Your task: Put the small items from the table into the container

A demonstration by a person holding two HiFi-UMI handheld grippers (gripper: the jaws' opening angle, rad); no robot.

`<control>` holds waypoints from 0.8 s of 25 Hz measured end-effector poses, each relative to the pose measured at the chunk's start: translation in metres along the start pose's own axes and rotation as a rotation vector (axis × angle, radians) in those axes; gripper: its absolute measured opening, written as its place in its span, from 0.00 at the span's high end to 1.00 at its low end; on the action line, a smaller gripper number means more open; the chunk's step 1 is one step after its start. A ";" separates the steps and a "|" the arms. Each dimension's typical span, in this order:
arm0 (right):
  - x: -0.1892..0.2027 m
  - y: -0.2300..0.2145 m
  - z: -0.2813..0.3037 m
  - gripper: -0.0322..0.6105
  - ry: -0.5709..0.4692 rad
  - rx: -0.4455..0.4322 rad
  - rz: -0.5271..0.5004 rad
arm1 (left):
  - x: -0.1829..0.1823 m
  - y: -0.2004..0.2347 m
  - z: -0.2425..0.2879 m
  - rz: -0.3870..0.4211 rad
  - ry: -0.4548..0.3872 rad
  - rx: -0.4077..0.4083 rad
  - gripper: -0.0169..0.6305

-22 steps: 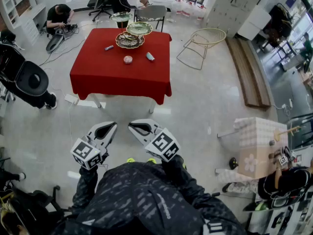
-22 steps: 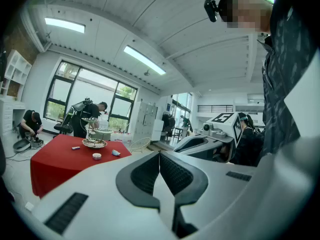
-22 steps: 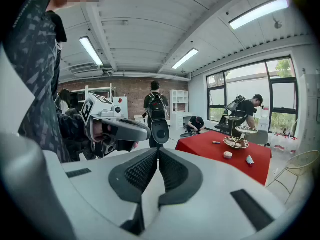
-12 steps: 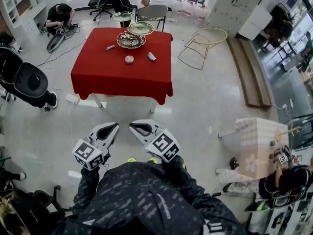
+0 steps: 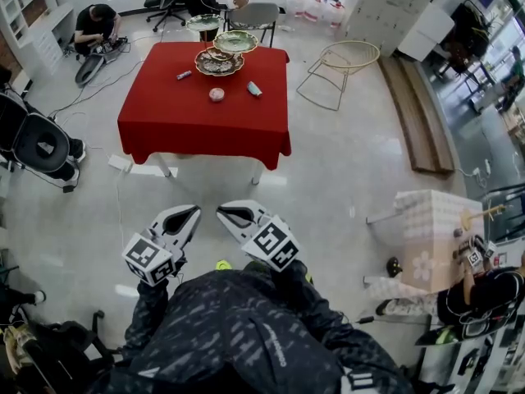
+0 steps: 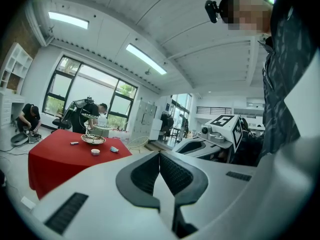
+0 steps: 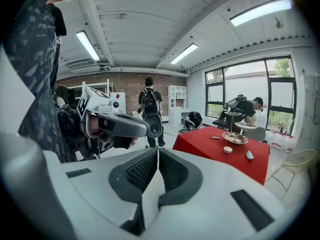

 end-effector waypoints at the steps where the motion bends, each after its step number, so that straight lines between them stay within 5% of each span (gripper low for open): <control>1: 0.001 0.002 0.001 0.92 0.004 0.002 0.000 | 0.001 0.000 -0.002 -0.003 0.000 0.002 0.96; 20: 0.010 -0.020 0.027 0.91 0.025 -0.001 0.005 | 0.009 0.021 0.003 -0.035 0.001 0.022 0.96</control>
Point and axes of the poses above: the fingertips, and each gripper's own axes: z forward along the fingers, y to its left, x out of its underside, the point moved 2 cm from there along -z, backward along the fingers, and after that the axes turned 12 degrees about -y, right-handed, at the moved point
